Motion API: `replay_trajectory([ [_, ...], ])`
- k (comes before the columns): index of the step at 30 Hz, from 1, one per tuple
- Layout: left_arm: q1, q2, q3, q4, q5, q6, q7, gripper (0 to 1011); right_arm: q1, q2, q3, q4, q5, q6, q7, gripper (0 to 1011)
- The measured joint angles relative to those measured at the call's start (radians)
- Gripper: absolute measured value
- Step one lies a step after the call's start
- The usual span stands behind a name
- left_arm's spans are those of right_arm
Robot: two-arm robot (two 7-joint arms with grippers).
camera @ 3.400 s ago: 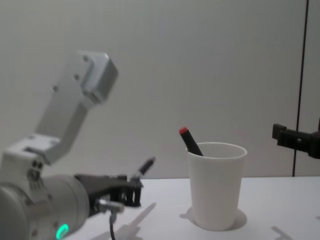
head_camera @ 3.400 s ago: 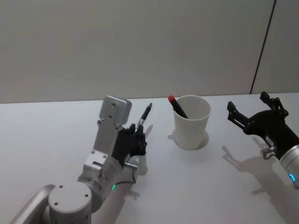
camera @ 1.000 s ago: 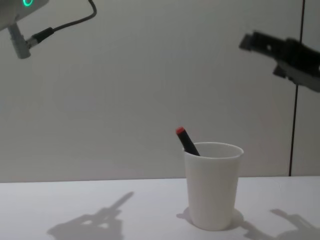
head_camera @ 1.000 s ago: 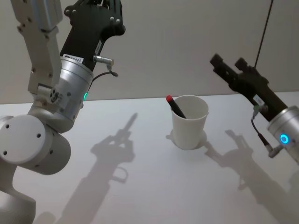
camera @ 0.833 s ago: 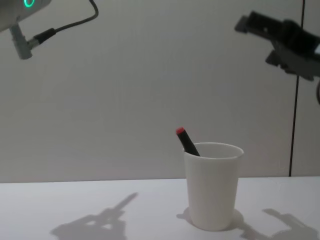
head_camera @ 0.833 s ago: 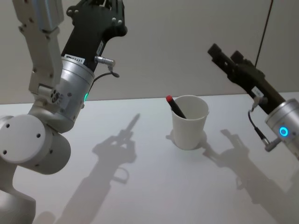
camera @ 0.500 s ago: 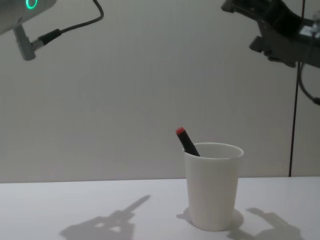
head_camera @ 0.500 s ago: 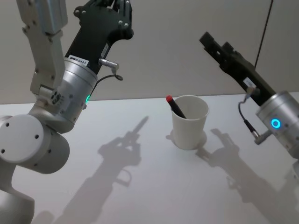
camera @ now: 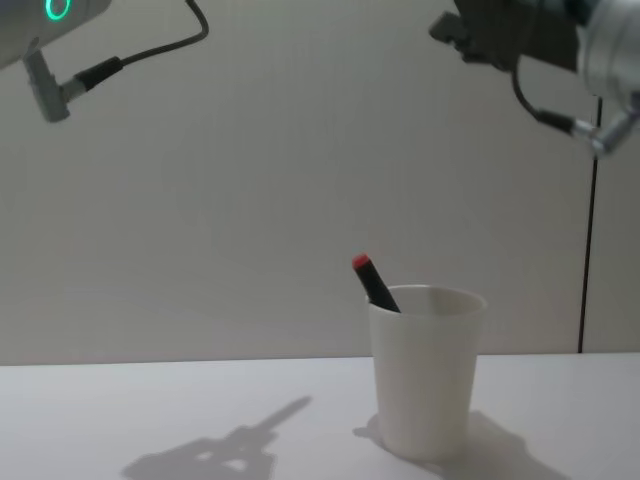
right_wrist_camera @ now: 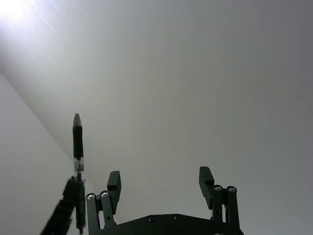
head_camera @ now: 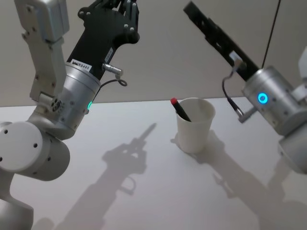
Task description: Place the pen into the pen holder.
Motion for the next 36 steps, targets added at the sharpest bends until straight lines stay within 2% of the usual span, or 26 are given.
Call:
replay_trajectory([
  [2,0.0,-0.001,-0.001,0.002,0.003,-0.003,-0.003,158,0.013,-0.009,0.0,0.006,0.017,0.007,-0.003,1001],
  [11,-0.005,-0.009,-0.002,0.016,0.015,-0.009,-0.014,159,0.079,-0.048,0.006,0.028,0.157,0.056,-0.031,1001],
  [13,-0.006,-0.01,-0.002,0.019,0.017,-0.01,-0.016,158,0.094,-0.054,0.01,0.03,0.2,0.072,-0.042,1001],
  [14,-0.007,-0.011,-0.002,0.02,0.018,-0.01,-0.018,158,0.105,-0.058,0.013,0.031,0.236,0.084,-0.052,1001],
  [17,-0.01,-0.014,-0.002,0.026,0.022,-0.011,-0.022,158,0.119,-0.063,0.017,0.031,0.281,0.1,-0.067,1001],
  [18,-0.011,-0.015,-0.002,0.027,0.023,-0.011,-0.024,158,0.129,-0.067,0.02,0.031,0.317,0.113,-0.08,1001],
  [20,-0.013,-0.017,-0.002,0.03,0.026,-0.012,-0.028,158,0.143,-0.071,0.023,0.031,0.358,0.128,-0.096,1001],
  [21,-0.014,-0.018,-0.002,0.032,0.027,-0.012,-0.03,159,0.143,-0.071,0.023,0.031,0.358,0.128,-0.096,1001],
  [22,-0.014,-0.018,-0.002,0.032,0.027,-0.012,-0.03,158,0.152,-0.074,0.024,0.032,0.387,0.138,-0.107,1001],
  [25,-0.015,-0.021,-0.002,0.035,0.031,-0.012,-0.033,158,0.169,-0.079,0.024,0.035,0.43,0.155,-0.126,1001],
  [30,-0.015,-0.023,-0.002,0.037,0.034,-0.012,-0.035,158,0.196,-0.083,0.023,0.042,0.47,0.175,-0.151,1001],
  [36,-0.015,-0.025,-0.004,0.039,0.037,-0.011,-0.037,158,0.217,-0.081,0.017,0.05,0.467,0.186,-0.17,1001],
])
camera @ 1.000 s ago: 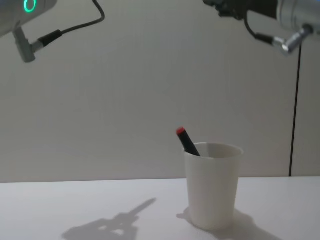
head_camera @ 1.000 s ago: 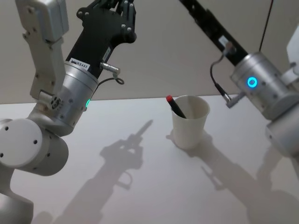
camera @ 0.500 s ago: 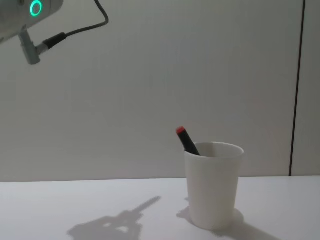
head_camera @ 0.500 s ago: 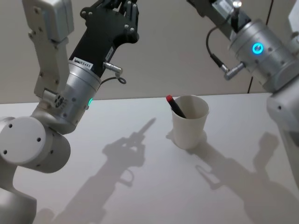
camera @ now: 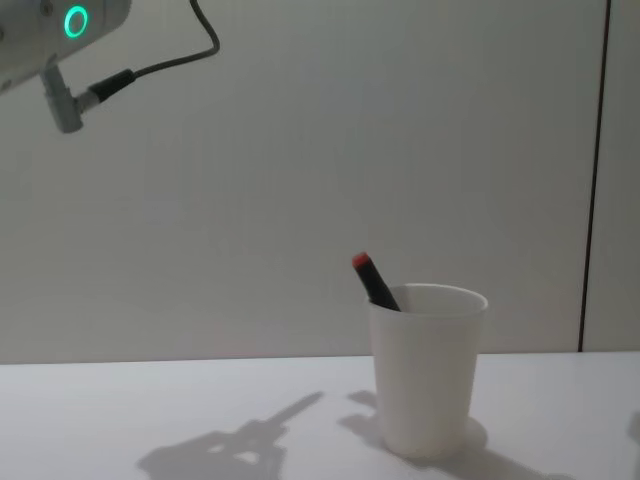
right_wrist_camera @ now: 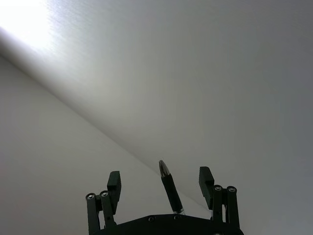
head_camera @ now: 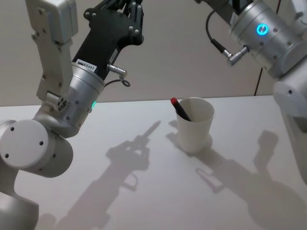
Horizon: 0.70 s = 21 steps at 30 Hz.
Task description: Place the pen into the pen holder.
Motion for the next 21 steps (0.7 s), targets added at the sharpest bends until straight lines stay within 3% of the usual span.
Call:
replay_trajectory([
  [7,0.0,-0.002,-0.002,0.003,0.002,0.001,-0.001,158,0.028,0.007,-0.012,0.012,-0.063,0.003,-0.004,1001],
  [13,0.0,-0.003,-0.003,0.004,0.003,0.001,-0.002,158,0.055,0.012,-0.029,0.027,-0.148,0.002,0.017,1001],
  [21,0.0,-0.004,-0.003,0.005,0.004,0.001,-0.002,158,0.076,0.01,-0.05,0.045,-0.211,0.001,0.04,1001],
])
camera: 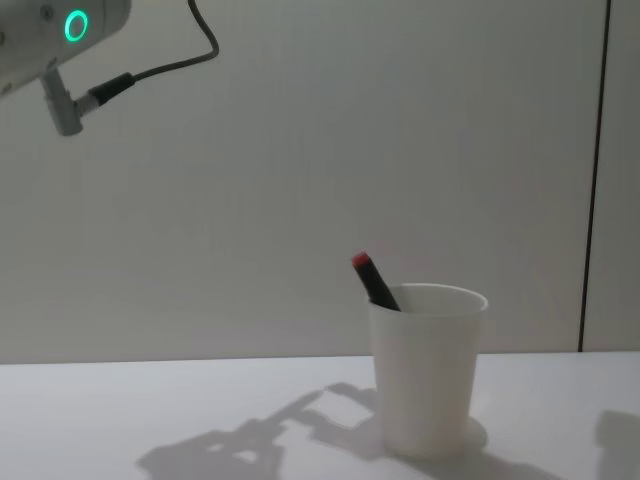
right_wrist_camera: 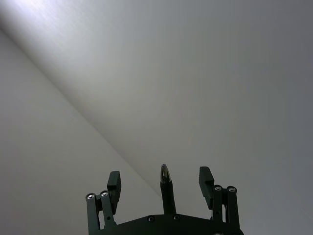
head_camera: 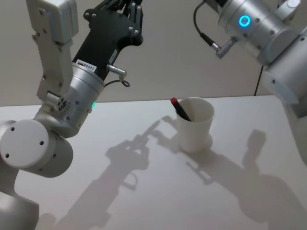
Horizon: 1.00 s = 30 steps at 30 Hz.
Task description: Place the pen into the pen holder.
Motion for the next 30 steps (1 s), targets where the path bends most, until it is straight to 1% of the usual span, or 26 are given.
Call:
replay_trajectory([
  [2,0.0,0.0,0.0,0.0,0.0,0.0,0.0,158,0.006,-0.002,-0.008,0.007,-0.02,0.001,0.008,1001],
  [12,0.0,-0.001,0.0,0.001,0.0,0.0,0.0,158,0.018,-0.006,-0.036,0.031,-0.068,0.009,0.024,1001],
  [18,0.0,-0.001,0.0,0.001,0.0,0.0,0.0,159,0.022,-0.008,-0.048,0.044,-0.083,0.01,0.029,1001],
  [27,0.0,-0.001,0.0,0.001,0.0,0.0,0.0,159,0.029,-0.012,-0.061,0.057,-0.092,0.007,0.035,1001],
  [30,0.0,-0.001,0.0,0.001,0.0,0.0,0.0,158,0.031,-0.013,-0.064,0.061,-0.094,0.005,0.036,961],
])
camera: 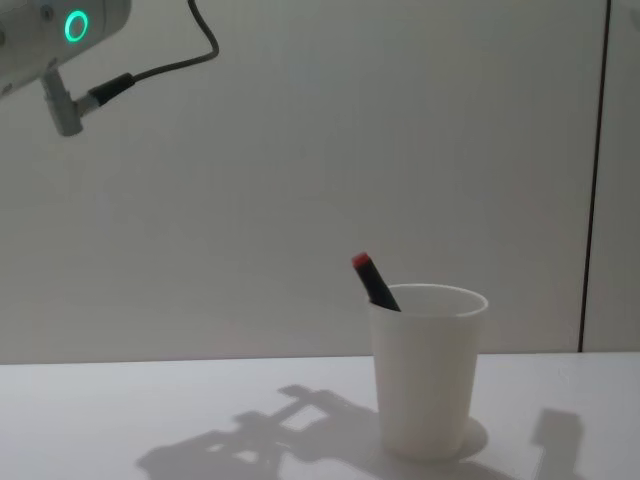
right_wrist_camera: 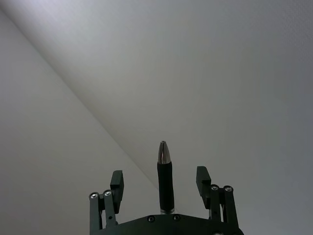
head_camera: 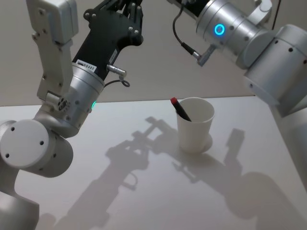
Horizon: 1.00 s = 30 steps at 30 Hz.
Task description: Place the pen into the pen holder.
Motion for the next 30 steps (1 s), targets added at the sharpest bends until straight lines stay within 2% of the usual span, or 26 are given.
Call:
replay_trajectory([
  [4,0.0,0.0,0.0,0.0,0.0,0.0,0.0,159,0.001,-0.001,-0.003,0.003,-0.002,-0.001,0.001,841],
  [8,0.0,0.0,0.0,0.0,0.0,0.0,0.0,159,0.002,-0.001,-0.005,0.005,-0.003,-0.002,0.002,773],
  [9,0.0,0.0,0.0,0.0,0.0,0.0,0.0,159,0.003,-0.001,-0.006,0.006,-0.003,-0.003,0.002,714],
  [11,0.0,0.0,0.0,0.0,0.0,0.0,0.0,157,0.003,-0.002,-0.006,0.006,-0.004,-0.003,0.002,677],
  [16,0.0,0.0,0.0,0.0,0.0,0.0,0.0,159,0.004,-0.002,-0.008,0.008,-0.004,-0.003,0.003,487],
  [18,0.0,0.0,0.0,0.0,0.0,0.0,0.0,158,0.004,-0.002,-0.008,0.009,-0.004,-0.003,0.003,446],
  [19,0.0,0.0,0.0,0.0,0.0,0.0,0.0,159,0.004,-0.002,-0.008,0.009,-0.005,-0.004,0.003,387],
  [22,0.0,0.0,0.0,0.0,0.0,0.0,0.0,159,0.004,-0.002,-0.009,0.009,-0.005,-0.004,0.004,328],
  [26,0.0,0.0,0.0,0.0,0.0,0.0,0.0,158,0.004,-0.003,-0.009,0.01,-0.006,-0.004,0.004,166],
  [30,0.0,0.0,0.0,0.0,0.0,-0.001,0.0,158,0.005,-0.003,-0.009,0.01,-0.007,-0.005,0.004,132],
])
